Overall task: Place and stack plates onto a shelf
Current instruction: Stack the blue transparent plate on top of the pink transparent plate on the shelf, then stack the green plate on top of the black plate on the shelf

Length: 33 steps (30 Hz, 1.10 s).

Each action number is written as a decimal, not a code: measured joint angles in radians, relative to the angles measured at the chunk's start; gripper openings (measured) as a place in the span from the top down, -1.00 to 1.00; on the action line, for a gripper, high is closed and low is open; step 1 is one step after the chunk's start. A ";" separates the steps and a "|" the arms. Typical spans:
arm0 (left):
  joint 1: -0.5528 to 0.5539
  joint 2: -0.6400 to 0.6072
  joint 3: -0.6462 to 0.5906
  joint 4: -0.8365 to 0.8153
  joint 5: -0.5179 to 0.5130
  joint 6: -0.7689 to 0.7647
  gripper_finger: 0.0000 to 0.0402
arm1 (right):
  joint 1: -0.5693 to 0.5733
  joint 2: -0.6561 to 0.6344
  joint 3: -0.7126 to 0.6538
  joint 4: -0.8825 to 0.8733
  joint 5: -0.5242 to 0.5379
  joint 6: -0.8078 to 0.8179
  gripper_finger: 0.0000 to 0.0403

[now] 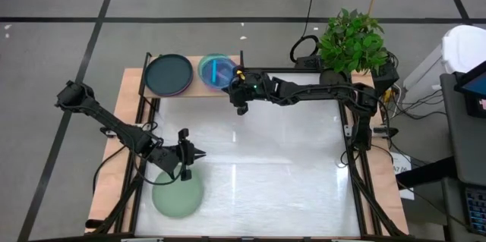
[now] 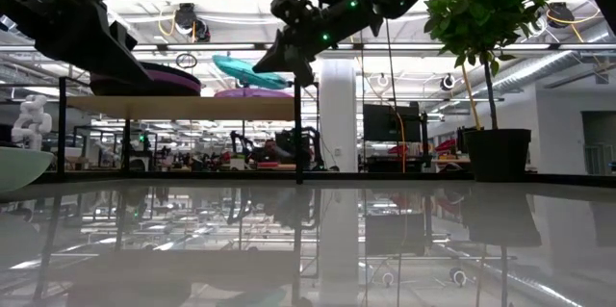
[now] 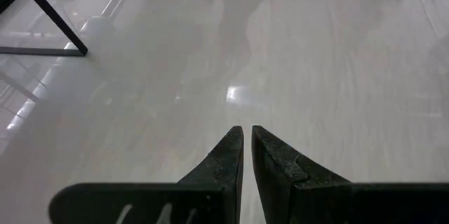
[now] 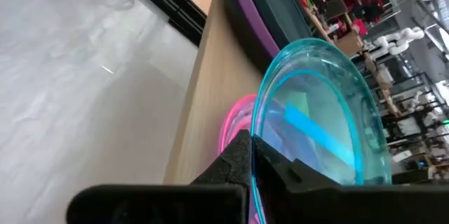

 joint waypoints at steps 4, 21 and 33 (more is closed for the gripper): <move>0.000 0.000 0.000 -0.004 0.000 -0.002 0.82 | -0.015 0.000 0.000 -0.005 -0.015 0.034 0.91; 0.000 0.000 0.000 -0.025 0.040 -0.045 0.82 | 0.003 -0.013 -0.001 0.018 -0.001 0.074 0.48; -0.066 0.000 0.000 -0.056 0.206 -0.125 0.81 | 0.192 -0.161 -0.001 -0.292 0.066 0.342 0.48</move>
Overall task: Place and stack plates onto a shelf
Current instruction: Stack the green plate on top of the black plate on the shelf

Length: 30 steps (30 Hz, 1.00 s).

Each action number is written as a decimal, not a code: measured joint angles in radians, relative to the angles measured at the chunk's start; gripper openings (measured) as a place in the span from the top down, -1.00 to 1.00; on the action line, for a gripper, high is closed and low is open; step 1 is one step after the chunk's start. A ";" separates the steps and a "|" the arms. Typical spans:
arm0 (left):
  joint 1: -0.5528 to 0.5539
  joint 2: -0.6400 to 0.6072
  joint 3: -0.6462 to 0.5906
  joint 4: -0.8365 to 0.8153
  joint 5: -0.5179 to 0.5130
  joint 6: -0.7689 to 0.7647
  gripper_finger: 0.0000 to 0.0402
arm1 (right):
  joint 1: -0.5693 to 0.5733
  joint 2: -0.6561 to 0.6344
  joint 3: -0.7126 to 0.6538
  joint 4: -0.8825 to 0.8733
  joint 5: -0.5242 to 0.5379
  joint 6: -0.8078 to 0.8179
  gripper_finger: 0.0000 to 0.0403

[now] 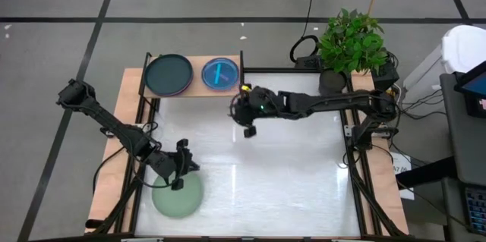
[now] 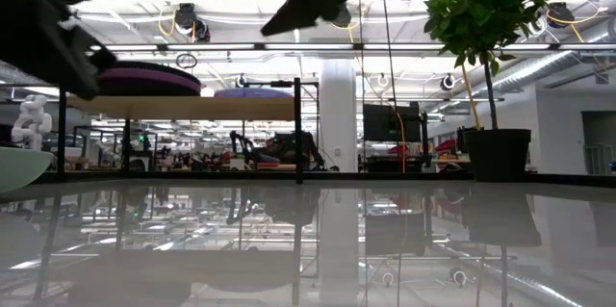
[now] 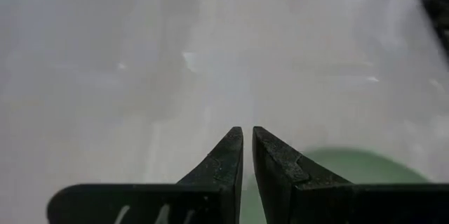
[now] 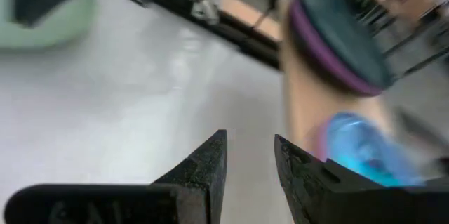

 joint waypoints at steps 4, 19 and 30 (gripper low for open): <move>-0.058 0.000 0.000 -0.029 0.033 -0.043 0.81 | 0.076 -0.037 -0.012 -0.117 0.000 0.150 0.48; -0.058 0.000 0.004 -0.375 0.069 -0.173 0.11 | 0.315 -0.156 -0.267 -0.095 0.191 0.251 0.48; -0.042 0.000 0.005 -0.496 0.147 -0.266 0.10 | 0.320 -0.239 -0.370 -0.056 0.187 0.250 0.48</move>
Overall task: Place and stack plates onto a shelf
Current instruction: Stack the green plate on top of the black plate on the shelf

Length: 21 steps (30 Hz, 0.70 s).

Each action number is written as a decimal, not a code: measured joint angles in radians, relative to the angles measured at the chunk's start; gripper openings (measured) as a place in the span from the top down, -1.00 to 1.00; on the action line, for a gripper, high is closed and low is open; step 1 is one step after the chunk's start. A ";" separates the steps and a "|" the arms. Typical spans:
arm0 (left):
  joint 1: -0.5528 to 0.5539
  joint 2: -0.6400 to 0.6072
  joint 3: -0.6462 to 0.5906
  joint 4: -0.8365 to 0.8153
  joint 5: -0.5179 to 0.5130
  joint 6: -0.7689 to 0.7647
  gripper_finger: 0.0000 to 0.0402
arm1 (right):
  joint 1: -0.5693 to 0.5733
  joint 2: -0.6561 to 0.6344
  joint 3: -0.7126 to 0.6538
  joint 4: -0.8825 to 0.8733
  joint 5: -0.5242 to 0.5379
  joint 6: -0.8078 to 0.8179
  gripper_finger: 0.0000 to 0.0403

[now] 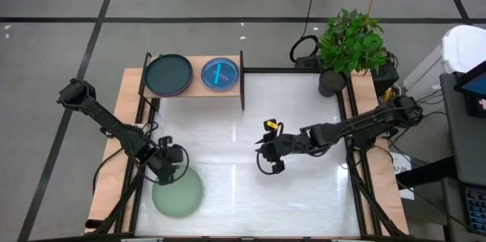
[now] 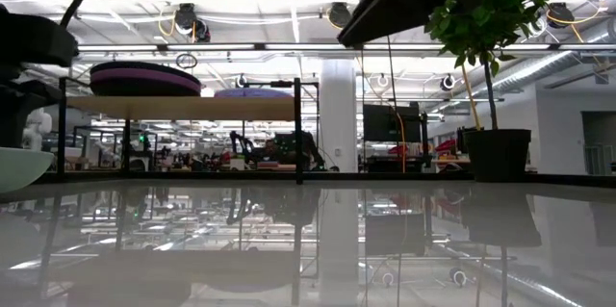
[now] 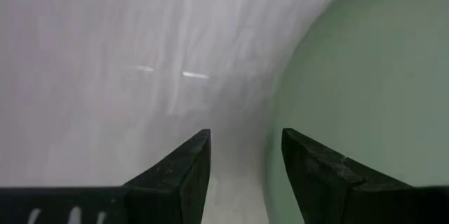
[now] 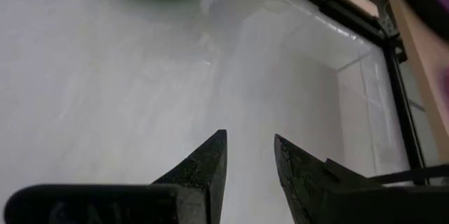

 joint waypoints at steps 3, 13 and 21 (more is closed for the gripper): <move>0.000 0.002 0.000 -0.007 0.023 -0.029 0.10 | 0.000 -0.003 -0.013 0.034 -0.003 -0.025 0.48; -0.001 0.002 0.000 -0.005 0.045 -0.047 0.61 | 0.000 -0.002 -0.014 0.081 -0.004 -0.083 0.48; 0.020 0.001 0.001 0.034 0.044 -0.043 0.95 | 0.007 -0.002 -0.014 0.076 -0.004 -0.078 0.48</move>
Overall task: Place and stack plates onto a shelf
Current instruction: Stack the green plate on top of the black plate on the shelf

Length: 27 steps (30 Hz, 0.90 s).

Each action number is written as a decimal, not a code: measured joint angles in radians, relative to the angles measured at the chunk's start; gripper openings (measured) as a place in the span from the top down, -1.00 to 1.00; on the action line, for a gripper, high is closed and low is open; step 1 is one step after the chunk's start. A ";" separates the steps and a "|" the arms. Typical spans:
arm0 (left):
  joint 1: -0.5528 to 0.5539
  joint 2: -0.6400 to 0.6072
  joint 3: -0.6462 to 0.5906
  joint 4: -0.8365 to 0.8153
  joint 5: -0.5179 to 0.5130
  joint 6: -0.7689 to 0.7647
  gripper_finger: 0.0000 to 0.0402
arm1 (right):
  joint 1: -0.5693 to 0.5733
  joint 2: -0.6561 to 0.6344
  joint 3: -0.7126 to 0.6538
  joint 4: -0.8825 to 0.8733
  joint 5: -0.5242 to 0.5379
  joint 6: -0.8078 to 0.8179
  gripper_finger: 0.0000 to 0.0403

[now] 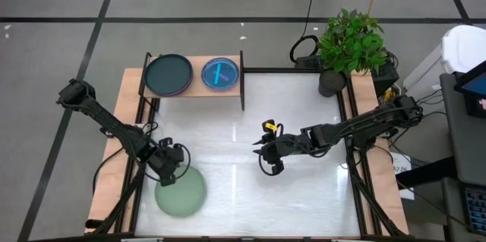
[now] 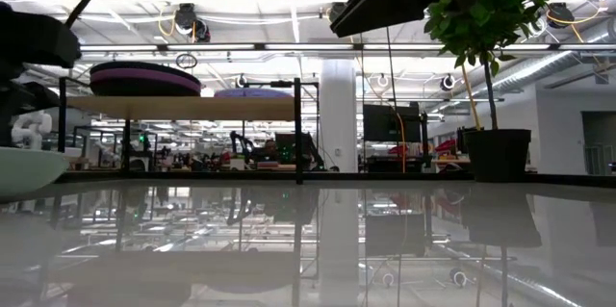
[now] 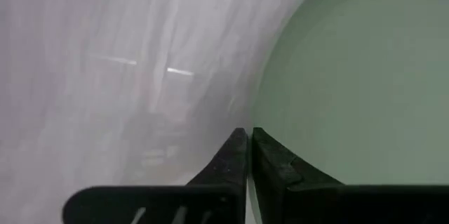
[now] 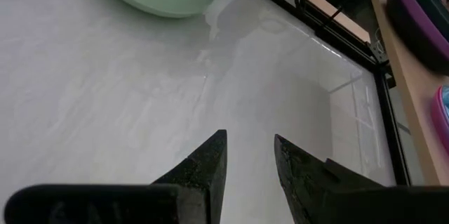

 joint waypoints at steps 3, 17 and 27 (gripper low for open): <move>0.027 0.000 0.000 0.039 -0.004 0.021 0.95 | 0.001 0.000 0.000 0.000 0.000 0.002 0.48; 0.132 0.001 0.119 0.080 -0.184 0.093 0.96 | 0.003 0.000 0.000 0.000 0.000 0.047 0.48; 0.168 0.001 0.314 0.056 -0.299 0.232 0.96 | 0.030 0.000 0.000 -0.033 0.002 0.043 0.48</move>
